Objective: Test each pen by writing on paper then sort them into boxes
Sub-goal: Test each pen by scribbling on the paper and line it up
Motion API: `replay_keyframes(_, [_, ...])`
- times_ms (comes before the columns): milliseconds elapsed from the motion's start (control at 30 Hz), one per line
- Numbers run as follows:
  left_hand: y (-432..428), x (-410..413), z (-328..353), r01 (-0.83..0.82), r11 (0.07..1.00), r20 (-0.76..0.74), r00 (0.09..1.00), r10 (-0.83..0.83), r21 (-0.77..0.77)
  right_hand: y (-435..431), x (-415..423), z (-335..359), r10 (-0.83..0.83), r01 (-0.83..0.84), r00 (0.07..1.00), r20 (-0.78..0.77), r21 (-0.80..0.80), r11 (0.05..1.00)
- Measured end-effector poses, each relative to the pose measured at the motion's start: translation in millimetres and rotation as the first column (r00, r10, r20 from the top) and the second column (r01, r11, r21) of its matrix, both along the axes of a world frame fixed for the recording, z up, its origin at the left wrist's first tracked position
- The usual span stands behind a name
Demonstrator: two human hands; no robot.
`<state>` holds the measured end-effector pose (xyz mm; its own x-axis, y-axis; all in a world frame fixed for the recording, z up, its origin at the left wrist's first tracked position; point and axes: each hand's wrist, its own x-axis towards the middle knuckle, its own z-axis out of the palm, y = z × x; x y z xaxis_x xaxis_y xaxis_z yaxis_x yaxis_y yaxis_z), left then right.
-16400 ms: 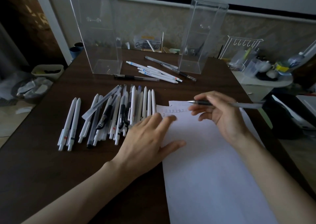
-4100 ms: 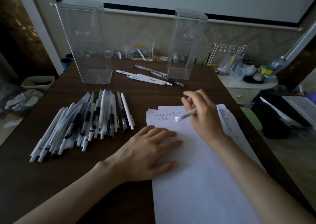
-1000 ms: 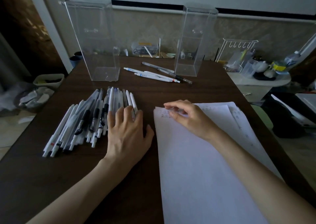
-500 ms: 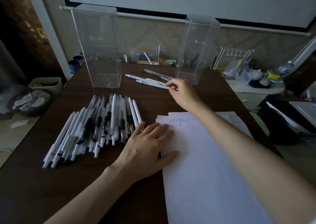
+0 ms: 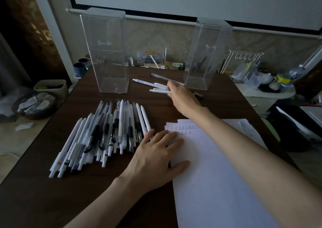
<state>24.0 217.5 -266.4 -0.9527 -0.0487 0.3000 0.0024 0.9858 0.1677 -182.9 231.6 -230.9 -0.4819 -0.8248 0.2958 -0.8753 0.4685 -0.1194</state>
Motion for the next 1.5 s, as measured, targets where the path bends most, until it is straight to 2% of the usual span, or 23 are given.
replay_keyframes(133, [-1, -1, 1, 0.012, 1.0, 0.014, 1.0, -0.012, 0.014, 39, 17, -2, 0.02, -0.025, 0.998, -0.064, -0.077, 0.997])
replay_keyframes(233, [-1, 0, 5, 0.12, 0.992, -0.018, 0.993, -0.119, 0.031, 66, 27, -7, -0.106, 0.104, 0.978, -0.182, -0.021, 0.994])
replay_keyframes(333, [0, 2, 7, 0.285, 0.957, 0.01, 0.958, -0.286, 0.042, 87, 36, -12, -0.22, 0.224, 0.953, -0.209, -0.009, 0.975])
replay_keyframes(400, [0, 2, 7, 0.335, 0.94, 0.04, 0.94, -0.338, 0.063, 97, 41, -16, -0.237, 0.221, 0.938, -0.253, -0.091, 0.971])
replay_keyframes(533, [0, 1, 6, 0.324, 0.943, 0.076, 0.941, -0.33, 0.081, 111, 44, -25, -0.238, 0.178, 0.933, -0.268, -0.231, 0.957])
replay_keyframes(667, [1, 2, 8, 0.319, 0.945, 0.091, 0.941, -0.325, 0.073, 118, 38, -31, -0.207, 0.126, 0.936, -0.285, -0.278, 0.952])
replay_keyframes(733, [3, 2, 9, 0.309, 0.949, 0.089, 0.945, -0.314, 0.066, 118, 37, -28, -0.125, 0.025, 0.963, -0.237, -0.387, 0.922])
replay_keyframes(833, [6, 3, 11, 0.288, 0.957, 0.078, 0.954, -0.29, 0.045, 121, 41, -17, 0.033, -0.07, 0.997, -0.071, -0.631, 0.772])
replay_keyframes(867, [7, 3, 12, 0.278, 0.96, 0.078, 0.957, -0.28, 0.031, 122, 43, -14, 0.074, -0.049, 0.997, 0.006, -0.689, 0.723])
replay_keyframes(933, [8, 3, 15, 0.25, 0.968, 0.098, 0.963, -0.25, 0.015, 124, 49, -9, 0.073, 0.094, 0.977, 0.202, -0.708, 0.699])
replay_keyframes(967, [8, 3, 16, 0.233, 0.972, 0.115, 0.966, -0.234, 0.017, 124, 51, -8, 0.072, 0.216, 0.924, 0.375, -0.67, 0.71])
replay_keyframes(1000, [8, 4, 17, 0.218, 0.976, 0.131, 0.967, -0.22, 0.024, 123, 53, -6, 0.102, 0.331, 0.82, 0.563, -0.614, 0.717])
replay_keyframes(1033, [8, 4, 17, 0.205, 0.978, 0.145, 0.967, -0.208, 0.034, 122, 52, -8, 0.142, 0.397, 0.722, 0.677, -0.573, 0.717])
replay_keyframes(1067, [8, 4, 16, 0.195, 0.98, 0.157, 0.967, -0.199, 0.044, 120, 52, -9, 0.159, 0.414, 0.666, 0.728, -0.539, 0.733])
replay_keyframes(1133, [8, 4, 15, 0.184, 0.981, 0.186, 0.964, -0.191, 0.054, 118, 50, -11, 0.119, 0.359, 0.713, 0.691, -0.506, 0.784])
replay_keyframes(1300, [8, 3, 15, 0.184, 0.982, 0.205, 0.961, -0.186, 0.031, 110, 42, -19, 0.025, 0.368, 0.757, 0.653, -0.458, 0.809])
replay_keyframes(1500, [8, 3, 15, 0.179, 0.984, 0.202, 0.963, -0.181, 0.026, 109, 45, -21, 0.024, 0.304, 0.795, 0.607, -0.431, 0.849])
